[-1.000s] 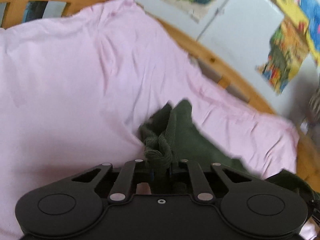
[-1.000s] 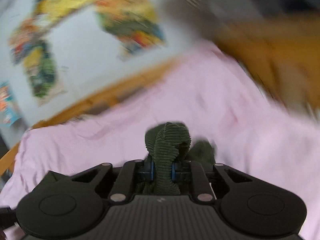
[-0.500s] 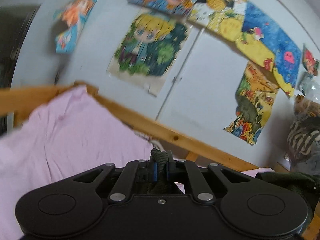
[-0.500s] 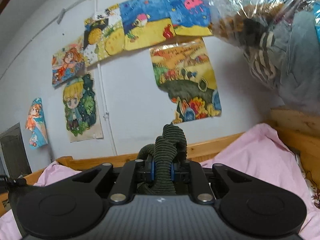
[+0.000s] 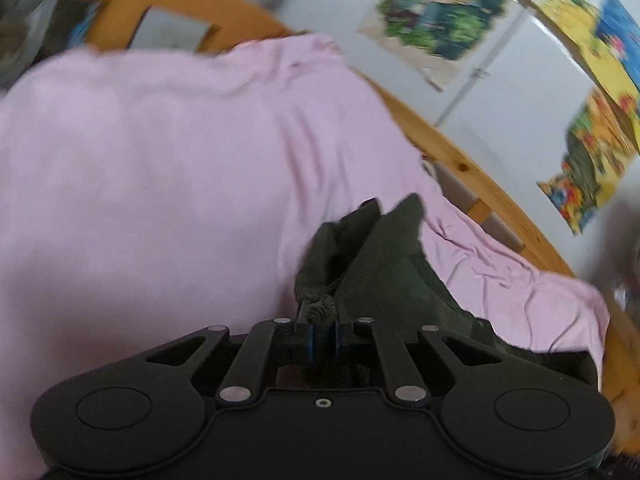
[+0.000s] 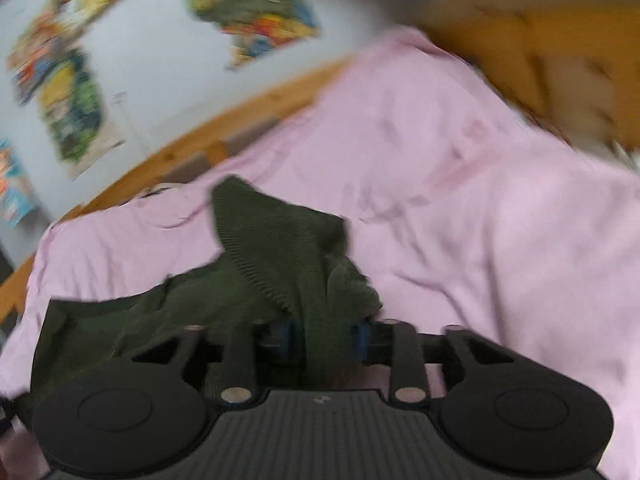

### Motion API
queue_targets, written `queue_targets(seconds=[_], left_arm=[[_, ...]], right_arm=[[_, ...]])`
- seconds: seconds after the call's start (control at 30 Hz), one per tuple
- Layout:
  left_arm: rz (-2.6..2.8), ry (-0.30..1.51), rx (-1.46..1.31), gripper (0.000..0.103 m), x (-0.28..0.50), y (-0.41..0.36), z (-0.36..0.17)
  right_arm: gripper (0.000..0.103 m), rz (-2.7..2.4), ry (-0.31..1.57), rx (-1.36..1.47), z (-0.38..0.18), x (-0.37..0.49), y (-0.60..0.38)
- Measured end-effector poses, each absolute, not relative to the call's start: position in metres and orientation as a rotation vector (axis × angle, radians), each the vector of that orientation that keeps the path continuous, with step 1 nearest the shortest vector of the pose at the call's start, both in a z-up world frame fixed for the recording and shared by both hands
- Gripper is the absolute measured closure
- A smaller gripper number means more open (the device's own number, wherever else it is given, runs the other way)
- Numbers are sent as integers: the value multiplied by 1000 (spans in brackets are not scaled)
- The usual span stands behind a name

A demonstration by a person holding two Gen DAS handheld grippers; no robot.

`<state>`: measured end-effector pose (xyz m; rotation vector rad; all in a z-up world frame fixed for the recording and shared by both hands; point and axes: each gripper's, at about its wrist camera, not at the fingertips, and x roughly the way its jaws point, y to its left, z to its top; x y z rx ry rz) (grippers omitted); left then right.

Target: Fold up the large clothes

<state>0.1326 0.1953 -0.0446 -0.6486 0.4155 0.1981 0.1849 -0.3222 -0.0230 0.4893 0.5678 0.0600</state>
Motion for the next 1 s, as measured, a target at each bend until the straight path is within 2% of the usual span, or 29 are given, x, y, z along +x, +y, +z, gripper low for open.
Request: queue_targets(seconds=[0.07, 0.1, 0.13, 0.17, 0.23, 0.27, 0.3, 0.43, 0.67, 0.83, 1.0], left_arm=[[199, 419, -670, 83, 132, 199, -49], [204, 419, -671, 80, 133, 199, -49], [201, 417, -677, 69, 132, 199, -49], [192, 421, -687, 55, 131, 201, -51], [179, 426, -706, 38, 129, 199, -54], [177, 433, -711, 34, 129, 197, -55], [170, 441, -720, 33, 129, 196, -59], [150, 465, -742, 29, 134, 192, -69], [165, 474, -718, 29, 151, 187, -63], [183, 483, -738, 29, 158, 187, -63], [193, 501, -718, 33, 161, 181, -66]], right_arm=[[49, 34, 573, 540, -27, 183, -330], [38, 18, 569, 541, -26, 182, -329], [25, -12, 556, 509, -25, 180, -326], [20, -36, 532, 467, -21, 179, -321], [7, -65, 452, 341, -13, 173, -305], [4, -85, 412, 283, -9, 172, -295], [0, -106, 360, 210, -5, 169, -284], [0, -17, 234, -30, 2, 176, -231], [0, 186, 230, -319, -18, 217, -129], [0, 229, 322, -394, -44, 246, -89], [1, 172, 237, -472, -73, 232, -75]])
